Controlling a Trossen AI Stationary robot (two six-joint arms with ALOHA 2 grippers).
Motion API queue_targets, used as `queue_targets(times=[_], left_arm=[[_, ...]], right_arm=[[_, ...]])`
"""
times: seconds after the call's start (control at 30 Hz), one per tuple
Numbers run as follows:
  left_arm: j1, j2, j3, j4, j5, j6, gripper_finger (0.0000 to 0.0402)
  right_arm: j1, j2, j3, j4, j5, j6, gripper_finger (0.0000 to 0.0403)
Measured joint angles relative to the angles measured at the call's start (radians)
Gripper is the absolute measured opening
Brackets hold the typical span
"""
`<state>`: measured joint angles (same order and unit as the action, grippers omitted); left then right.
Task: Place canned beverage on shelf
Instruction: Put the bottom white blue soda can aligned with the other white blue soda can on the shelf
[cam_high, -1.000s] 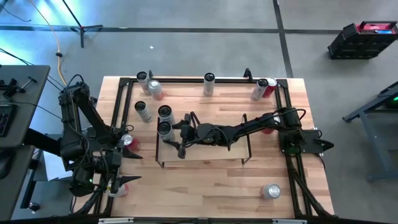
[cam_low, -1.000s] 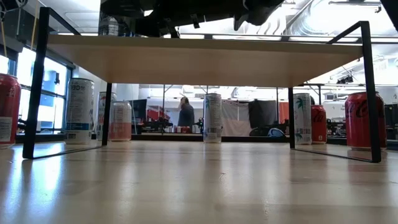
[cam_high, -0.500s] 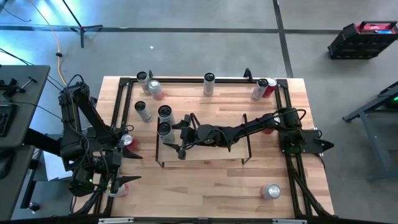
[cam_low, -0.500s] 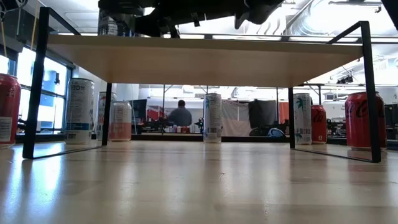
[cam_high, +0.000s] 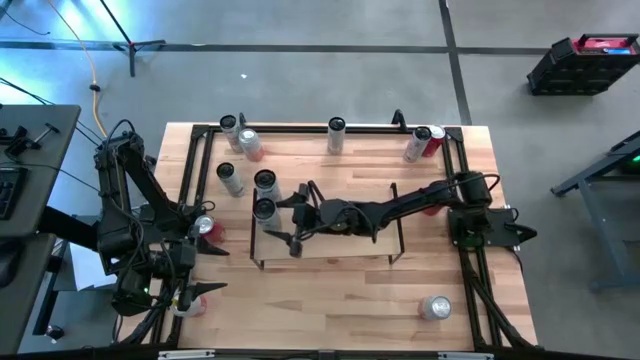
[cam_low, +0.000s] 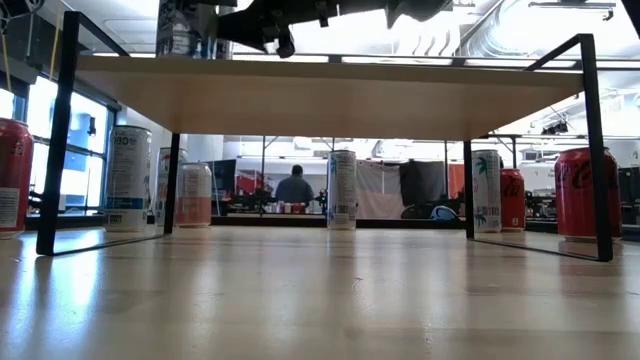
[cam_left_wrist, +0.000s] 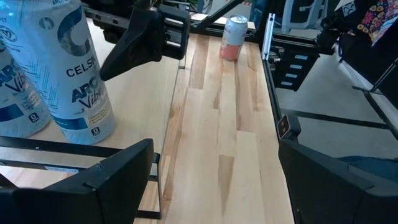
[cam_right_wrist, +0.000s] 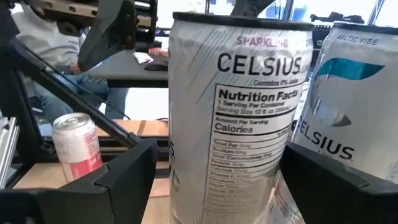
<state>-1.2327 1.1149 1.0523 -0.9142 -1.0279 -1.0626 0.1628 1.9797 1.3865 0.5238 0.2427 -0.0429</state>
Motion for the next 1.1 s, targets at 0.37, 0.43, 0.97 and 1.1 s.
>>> queue_targets(times=[0.37, 0.43, 0.97, 1.1], left_arm=[[0.0, 0.0, 0.0, 0.0, 0.0, 0.0, 0.0335], [0.0, 0.0, 0.0, 0.0, 0.0, 0.0, 0.0335], [0.0, 0.054, 0.0, 0.001, -0.001, -0.009, 0.0335], [0.007, 0.066, 0.0, 0.007, -0.019, -0.009, 0.0335]], right_arm=[[0.028, -0.066, 0.0, -0.162, 0.042, 0.025, 0.0315], [0.032, -0.081, 0.0, -0.205, 0.042, 0.041, 0.0315], [0.105, -0.145, 0.0, -0.431, -0.012, 0.117, 0.0314], [0.099, -0.127, -0.001, -0.389, -0.041, 0.095, 0.0314]])
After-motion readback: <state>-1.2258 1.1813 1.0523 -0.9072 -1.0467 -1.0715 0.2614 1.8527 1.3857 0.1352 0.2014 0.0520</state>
